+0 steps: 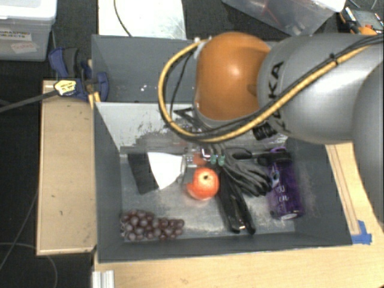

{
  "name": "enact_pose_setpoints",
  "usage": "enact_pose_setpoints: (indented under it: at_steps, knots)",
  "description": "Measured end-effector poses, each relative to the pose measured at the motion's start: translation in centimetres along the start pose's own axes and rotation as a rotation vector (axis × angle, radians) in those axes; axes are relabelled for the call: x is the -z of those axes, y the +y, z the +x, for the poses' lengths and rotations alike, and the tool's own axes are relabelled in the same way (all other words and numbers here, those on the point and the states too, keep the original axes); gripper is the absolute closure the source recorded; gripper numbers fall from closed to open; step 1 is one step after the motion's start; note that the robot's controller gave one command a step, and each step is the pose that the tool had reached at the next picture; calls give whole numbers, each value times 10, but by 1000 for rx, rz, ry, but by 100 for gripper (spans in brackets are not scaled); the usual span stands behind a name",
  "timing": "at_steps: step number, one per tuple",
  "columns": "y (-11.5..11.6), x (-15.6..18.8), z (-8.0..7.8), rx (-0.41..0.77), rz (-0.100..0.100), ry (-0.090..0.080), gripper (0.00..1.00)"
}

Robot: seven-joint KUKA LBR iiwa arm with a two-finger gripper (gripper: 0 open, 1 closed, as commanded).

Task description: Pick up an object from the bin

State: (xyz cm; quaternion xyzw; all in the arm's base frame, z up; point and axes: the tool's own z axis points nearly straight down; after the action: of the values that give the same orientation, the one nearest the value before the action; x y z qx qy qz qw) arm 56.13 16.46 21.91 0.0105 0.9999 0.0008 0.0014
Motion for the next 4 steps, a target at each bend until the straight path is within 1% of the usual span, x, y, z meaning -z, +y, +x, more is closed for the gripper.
enact_pose_setpoints:
  at_steps: [1, 2, 3, 4]
  knots:
    - [0, 0, 0, 0, 0, 0, 0]
    - [58, -62, 21, 253, -2, 3, 0]
    - [-39, -42, 23, -16, 1, -2, 0]
    - [-22, -45, 21, 22, 3, -5, 0]
